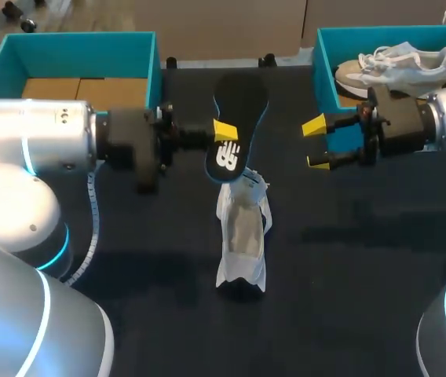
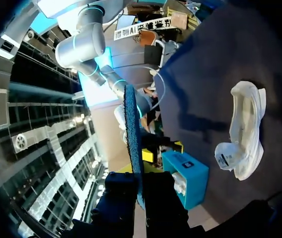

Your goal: Take the shoe out of the shoebox, open the shoe tongue, remove and reinsert the insole, then place the shoe into the shoebox

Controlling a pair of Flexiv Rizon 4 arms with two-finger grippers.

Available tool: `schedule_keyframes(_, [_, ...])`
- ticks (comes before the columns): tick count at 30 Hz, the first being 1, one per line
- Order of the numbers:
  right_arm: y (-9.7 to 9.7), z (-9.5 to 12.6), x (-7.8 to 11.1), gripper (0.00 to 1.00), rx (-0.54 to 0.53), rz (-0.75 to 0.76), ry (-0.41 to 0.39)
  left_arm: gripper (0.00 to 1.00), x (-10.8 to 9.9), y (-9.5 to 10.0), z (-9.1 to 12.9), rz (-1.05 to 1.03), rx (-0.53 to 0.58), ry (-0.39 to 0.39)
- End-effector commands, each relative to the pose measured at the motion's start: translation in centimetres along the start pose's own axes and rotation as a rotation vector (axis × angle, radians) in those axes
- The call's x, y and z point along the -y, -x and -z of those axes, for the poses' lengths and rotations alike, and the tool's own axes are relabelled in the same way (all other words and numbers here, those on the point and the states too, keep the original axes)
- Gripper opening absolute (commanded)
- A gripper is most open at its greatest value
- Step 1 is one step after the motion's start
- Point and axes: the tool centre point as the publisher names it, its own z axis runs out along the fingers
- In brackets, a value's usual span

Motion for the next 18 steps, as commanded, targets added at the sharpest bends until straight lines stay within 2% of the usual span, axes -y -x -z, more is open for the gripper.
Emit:
schedule_keyframes(1, [0.0, -0.1, 0.1, 1.0, 0.001, 0.0, 0.002, 0.0, -0.5, -1.8, -1.7, -0.016, 0.015, 0.056])
schedule_keyframes(3, [0.0, -0.1, 0.1, 1.0, 0.001, 0.0, 0.002, 0.0, -0.9, -2.4, -2.2, -0.02, -0.001, 0.08])
schedule_keyframes(15, [0.0, -0.1, 0.1, 1.0, 0.001, 0.0, 0.002, 0.0, -0.8, -2.6, -2.4, -0.015, 0.003, 0.072])
schedule_keyframes(18, [-0.6, -0.3, -0.8, 1.0, 0.001, -0.011, -0.004, 0.0, -0.6, -3.3, -2.9, -0.033, 0.006, 0.068])
